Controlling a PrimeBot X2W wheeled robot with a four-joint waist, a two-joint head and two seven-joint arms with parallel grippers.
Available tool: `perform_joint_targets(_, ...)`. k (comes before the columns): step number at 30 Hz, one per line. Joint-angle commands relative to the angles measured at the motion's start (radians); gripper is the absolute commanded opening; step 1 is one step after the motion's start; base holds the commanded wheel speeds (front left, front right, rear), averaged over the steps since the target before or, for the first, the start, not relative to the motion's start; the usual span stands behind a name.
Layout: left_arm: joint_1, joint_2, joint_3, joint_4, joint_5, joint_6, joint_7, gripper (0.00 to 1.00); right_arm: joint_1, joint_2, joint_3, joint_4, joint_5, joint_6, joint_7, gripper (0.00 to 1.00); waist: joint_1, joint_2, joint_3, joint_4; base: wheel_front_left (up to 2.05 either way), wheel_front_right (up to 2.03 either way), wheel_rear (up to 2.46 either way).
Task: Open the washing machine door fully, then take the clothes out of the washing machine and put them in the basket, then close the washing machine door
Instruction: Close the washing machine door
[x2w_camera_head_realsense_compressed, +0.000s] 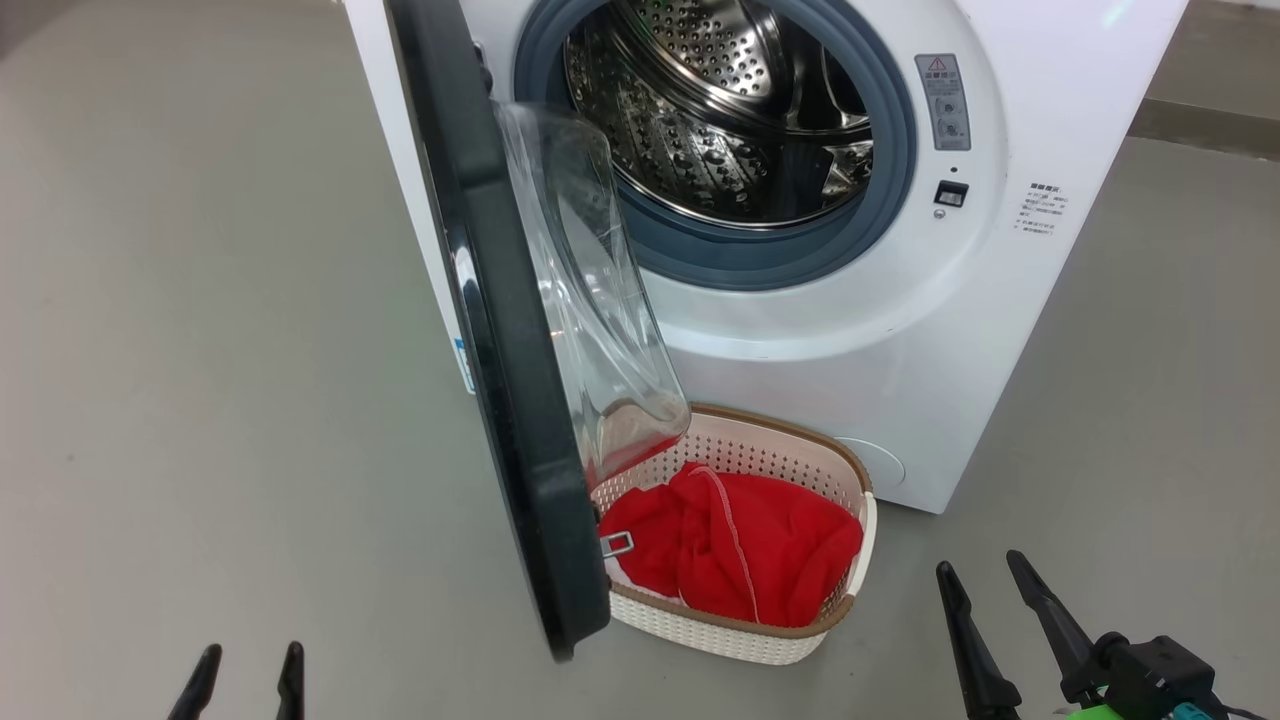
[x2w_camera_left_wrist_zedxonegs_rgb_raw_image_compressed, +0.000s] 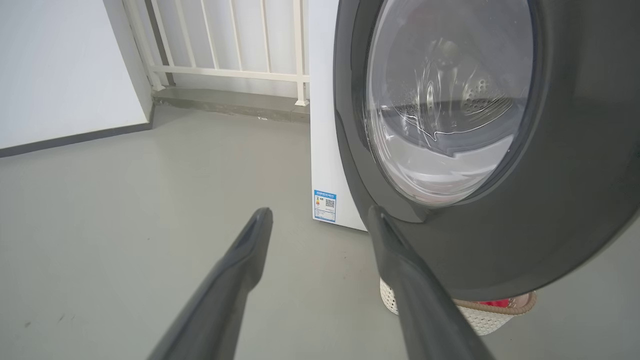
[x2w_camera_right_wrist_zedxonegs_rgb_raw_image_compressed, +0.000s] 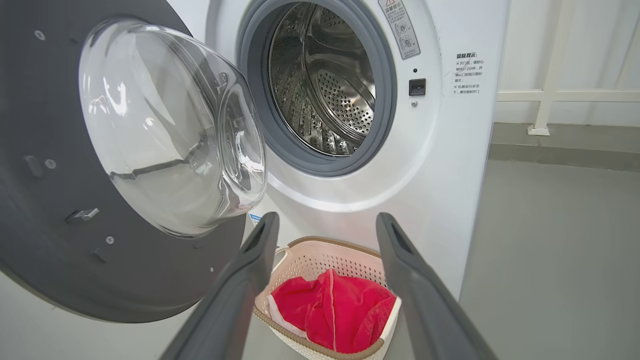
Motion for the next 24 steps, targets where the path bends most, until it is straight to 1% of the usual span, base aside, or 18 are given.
perform_joint_targets(1, -0.014, 0.005, 0.040, -0.022, 0.009, -0.006, -0.012, 1.00, -0.021, -0.009, 0.018, -0.024, 0.003, 0.007, -0.006, 1.00, 0.0001, 0.0000, -0.001, 0.000, 0.00, 0.00, 0.00)
perform_joint_targets(4, -0.011, -0.004, 0.048, -0.013, 0.024, -0.006, -0.012, 1.00, -0.016, -0.009, 0.020, -0.020, 0.005, 0.007, -0.006, 1.00, 0.0001, 0.0000, -0.003, 0.000, 0.00, 0.00, 0.00)
perform_joint_targets(15, -0.024, -0.001, 0.053, -0.009, 0.022, -0.006, -0.012, 1.00, -0.023, -0.009, 0.021, -0.015, 0.004, 0.007, -0.006, 1.00, 0.0001, 0.0000, 0.004, -0.002, 0.00, 0.00, 0.00)
perform_joint_targets(23, -0.034, -0.003, 0.058, -0.003, -0.006, -0.006, -0.012, 1.00, -0.023, -0.009, 0.024, -0.014, 0.006, 0.007, -0.006, 1.00, 0.0001, 0.0000, 0.003, -0.005, 0.00, 0.00, 0.00)
perform_joint_targets(24, -0.037, -0.004, 0.057, -0.004, -0.020, -0.006, -0.012, 0.79, -0.023, -0.009, 0.024, -0.014, 0.006, 0.007, -0.006, 1.00, 0.0001, 0.0000, 0.003, -0.006, 0.00, 0.00, 0.00)
